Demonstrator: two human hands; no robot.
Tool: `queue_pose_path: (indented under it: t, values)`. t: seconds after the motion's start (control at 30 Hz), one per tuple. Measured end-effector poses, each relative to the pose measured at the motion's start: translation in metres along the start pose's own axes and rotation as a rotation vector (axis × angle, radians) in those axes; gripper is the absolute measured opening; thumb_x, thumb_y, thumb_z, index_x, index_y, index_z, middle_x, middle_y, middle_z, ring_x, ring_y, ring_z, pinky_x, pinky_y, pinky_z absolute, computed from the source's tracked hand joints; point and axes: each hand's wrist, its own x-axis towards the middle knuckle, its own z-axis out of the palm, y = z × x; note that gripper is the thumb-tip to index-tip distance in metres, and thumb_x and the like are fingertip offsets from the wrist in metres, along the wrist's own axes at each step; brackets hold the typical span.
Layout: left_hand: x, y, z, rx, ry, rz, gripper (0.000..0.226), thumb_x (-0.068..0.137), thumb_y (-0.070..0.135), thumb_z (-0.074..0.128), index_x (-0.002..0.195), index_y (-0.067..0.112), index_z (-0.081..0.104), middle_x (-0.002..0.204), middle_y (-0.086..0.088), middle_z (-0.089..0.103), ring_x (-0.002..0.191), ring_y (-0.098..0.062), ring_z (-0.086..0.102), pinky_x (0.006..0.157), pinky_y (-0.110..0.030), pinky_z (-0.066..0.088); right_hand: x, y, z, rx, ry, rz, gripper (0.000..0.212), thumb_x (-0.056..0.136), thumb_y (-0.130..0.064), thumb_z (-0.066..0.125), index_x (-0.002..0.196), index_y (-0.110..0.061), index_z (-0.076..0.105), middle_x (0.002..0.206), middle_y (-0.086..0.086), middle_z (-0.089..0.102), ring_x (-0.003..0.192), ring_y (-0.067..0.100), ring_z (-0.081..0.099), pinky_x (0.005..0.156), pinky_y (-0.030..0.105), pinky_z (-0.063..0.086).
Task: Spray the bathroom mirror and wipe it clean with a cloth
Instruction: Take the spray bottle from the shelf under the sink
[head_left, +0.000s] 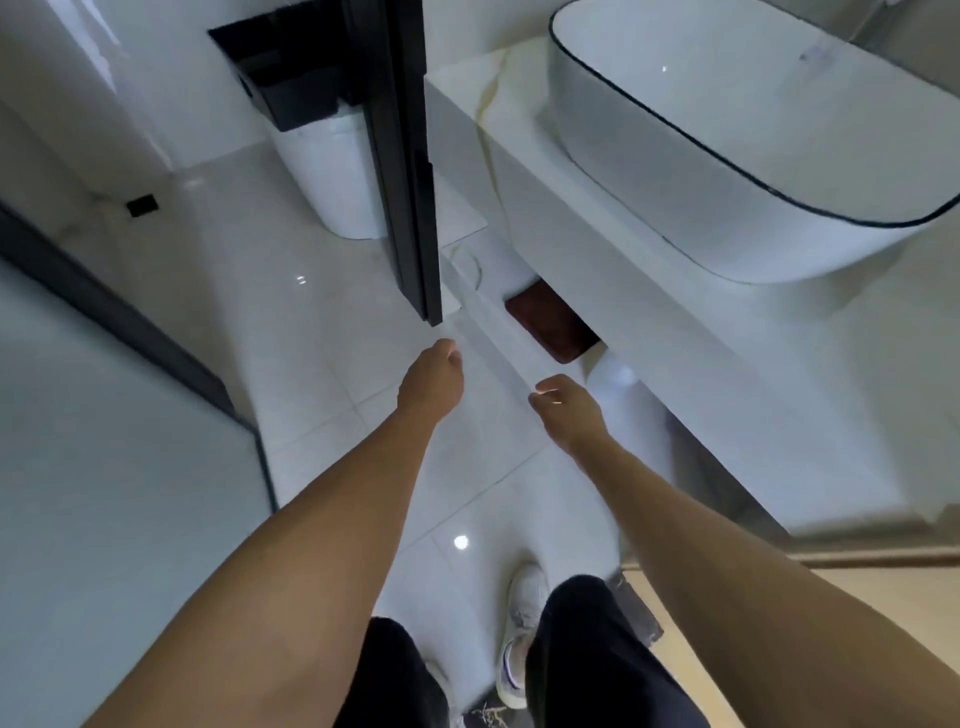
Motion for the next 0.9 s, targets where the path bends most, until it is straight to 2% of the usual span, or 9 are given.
queue_pose_path:
  t: [0.1, 0.23, 0.33, 0.4, 0.5, 0.6, 0.7, 0.8, 0.9]
  values:
    - [0.047, -0.014, 0.059, 0.092, -0.023, 0.113, 0.041, 0.107, 0.025, 0.027, 0.141, 0.013, 0.045, 0.14, -0.012, 0.052, 0.124, -0.032, 0.051, 0.095, -0.037, 0.041, 0.046, 0.045, 0.021, -0.021, 0.08, 0.004, 0.034, 0.096, -0.029, 0.056, 0.126, -0.013, 0.059, 0.128, 0.007, 0.064, 0.112, 0.026, 0.061, 0.092, 0.033, 0.049]
    - [0.103, -0.016, 0.121, 0.152, -0.044, 0.224, 0.043, 0.107, 0.027, 0.026, 0.145, 0.015, 0.04, 0.144, -0.011, 0.047, 0.128, -0.031, 0.049, 0.1, -0.041, 0.041, 0.102, 0.099, 0.034, -0.002, 0.216, 0.105, 0.035, 0.097, -0.027, 0.054, 0.128, -0.01, 0.057, 0.129, 0.006, 0.061, 0.115, 0.027, 0.057, 0.086, 0.028, 0.043]
    - [0.132, -0.011, 0.161, 0.107, -0.045, 0.318, 0.044, 0.107, 0.025, 0.029, 0.149, 0.016, 0.037, 0.151, -0.012, 0.043, 0.137, -0.03, 0.043, 0.11, -0.039, 0.035, 0.136, 0.133, 0.033, 0.05, 0.303, 0.211, 0.016, 0.097, -0.014, 0.048, 0.107, -0.007, 0.058, 0.104, 0.01, 0.06, 0.091, 0.025, 0.054, 0.075, 0.028, 0.042]
    - [0.147, -0.006, 0.186, 0.068, -0.053, 0.38, 0.044, 0.107, 0.024, 0.031, 0.149, 0.015, 0.039, 0.152, -0.012, 0.043, 0.138, -0.028, 0.042, 0.111, -0.034, 0.032, 0.154, 0.153, 0.027, 0.039, 0.377, 0.276, 0.013, 0.096, -0.003, 0.043, 0.098, -0.003, 0.056, 0.097, 0.013, 0.06, 0.09, 0.029, 0.058, 0.073, 0.031, 0.045]
    - [0.165, 0.006, 0.223, 0.002, -0.09, 0.452, 0.044, 0.107, 0.025, 0.031, 0.15, 0.016, 0.039, 0.155, -0.01, 0.041, 0.141, -0.026, 0.04, 0.112, -0.031, 0.029, 0.176, 0.179, 0.017, 0.2, 0.561, 0.347, 0.029, 0.097, -0.003, 0.044, 0.125, 0.003, 0.052, 0.123, 0.018, 0.061, 0.114, 0.034, 0.06, 0.078, 0.033, 0.045]
    - [0.177, 0.019, 0.25, -0.075, -0.147, 0.511, 0.045, 0.108, 0.025, 0.031, 0.151, 0.016, 0.038, 0.156, -0.008, 0.039, 0.143, -0.024, 0.037, 0.115, -0.031, 0.028, 0.186, 0.193, 0.011, 0.452, 0.761, 0.292, 0.03, 0.097, -0.001, 0.042, 0.125, -0.002, 0.051, 0.116, 0.015, 0.059, 0.103, 0.034, 0.059, 0.075, 0.03, 0.038]
    - [0.185, 0.03, 0.266, -0.121, -0.179, 0.548, 0.045, 0.107, 0.026, 0.031, 0.152, 0.018, 0.037, 0.157, -0.005, 0.038, 0.144, -0.023, 0.036, 0.118, -0.033, 0.028, 0.201, 0.199, 0.009, 0.66, 0.877, 0.149, 0.032, 0.093, 0.0, 0.041, 0.121, -0.009, 0.055, 0.116, 0.012, 0.062, 0.091, 0.027, 0.054, 0.077, 0.031, 0.043]
    - [0.19, 0.039, 0.273, -0.162, -0.207, 0.552, 0.045, 0.107, 0.027, 0.033, 0.152, 0.021, 0.036, 0.157, -0.004, 0.039, 0.143, -0.023, 0.037, 0.118, -0.034, 0.028, 0.217, 0.199, 0.014, 0.788, 0.869, 0.027, 0.024, 0.098, -0.007, 0.046, 0.119, -0.014, 0.055, 0.116, 0.005, 0.06, 0.105, 0.028, 0.057, 0.087, 0.029, 0.041]
    - [0.193, 0.045, 0.282, -0.198, -0.241, 0.559, 0.046, 0.106, 0.027, 0.035, 0.152, 0.023, 0.035, 0.156, -0.005, 0.039, 0.142, -0.024, 0.039, 0.118, -0.036, 0.03, 0.225, 0.199, 0.016, 0.864, 0.8, -0.068, 0.032, 0.103, -0.026, 0.045, 0.134, -0.019, 0.052, 0.129, 0.003, 0.056, 0.112, 0.022, 0.052, 0.097, 0.03, 0.039]
